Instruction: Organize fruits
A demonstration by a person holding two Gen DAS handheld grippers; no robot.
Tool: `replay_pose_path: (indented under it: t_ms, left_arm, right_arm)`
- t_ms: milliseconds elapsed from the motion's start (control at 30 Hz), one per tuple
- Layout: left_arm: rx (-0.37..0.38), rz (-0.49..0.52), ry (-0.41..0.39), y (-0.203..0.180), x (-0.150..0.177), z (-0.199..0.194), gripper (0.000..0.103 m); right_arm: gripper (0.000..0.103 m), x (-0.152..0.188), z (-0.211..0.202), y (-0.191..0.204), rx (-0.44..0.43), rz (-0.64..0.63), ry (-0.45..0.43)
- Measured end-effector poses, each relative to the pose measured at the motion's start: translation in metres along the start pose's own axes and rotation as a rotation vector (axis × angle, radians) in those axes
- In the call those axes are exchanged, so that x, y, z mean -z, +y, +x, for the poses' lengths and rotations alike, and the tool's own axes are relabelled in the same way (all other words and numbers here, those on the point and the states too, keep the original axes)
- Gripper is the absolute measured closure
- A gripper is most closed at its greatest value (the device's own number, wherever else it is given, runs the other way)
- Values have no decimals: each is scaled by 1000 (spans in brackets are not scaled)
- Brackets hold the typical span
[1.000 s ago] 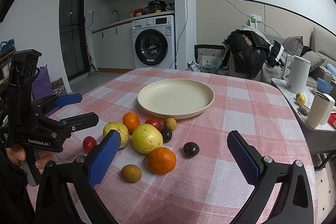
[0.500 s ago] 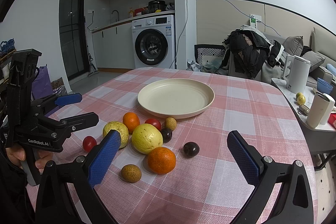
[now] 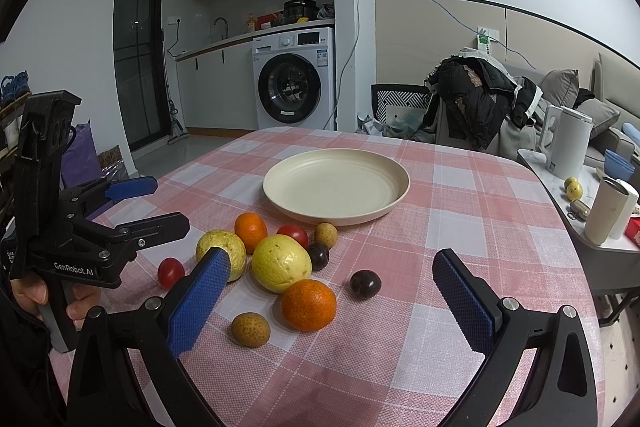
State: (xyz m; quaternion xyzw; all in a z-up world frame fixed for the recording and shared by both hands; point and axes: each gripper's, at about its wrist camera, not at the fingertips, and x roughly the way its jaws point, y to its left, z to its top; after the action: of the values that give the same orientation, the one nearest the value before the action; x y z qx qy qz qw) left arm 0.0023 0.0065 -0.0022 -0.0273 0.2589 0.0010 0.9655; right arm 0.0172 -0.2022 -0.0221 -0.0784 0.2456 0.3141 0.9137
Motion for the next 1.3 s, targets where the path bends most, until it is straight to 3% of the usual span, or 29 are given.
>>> replay_pose_path:
  t_ms: [533,833,1300]
  left_arm:
    - [-2,-4,-1,-2,0,5,1]
    - [3,-24,-51,-5,1,-8,1]
    - [-6,-23,88,0,4,7,1]
  right_arm:
    - [0,2,0,0,4,-8,2]
    - [0,2,4,3,11,-15,23]
    - [3,5,37,-12,-20,74,242]
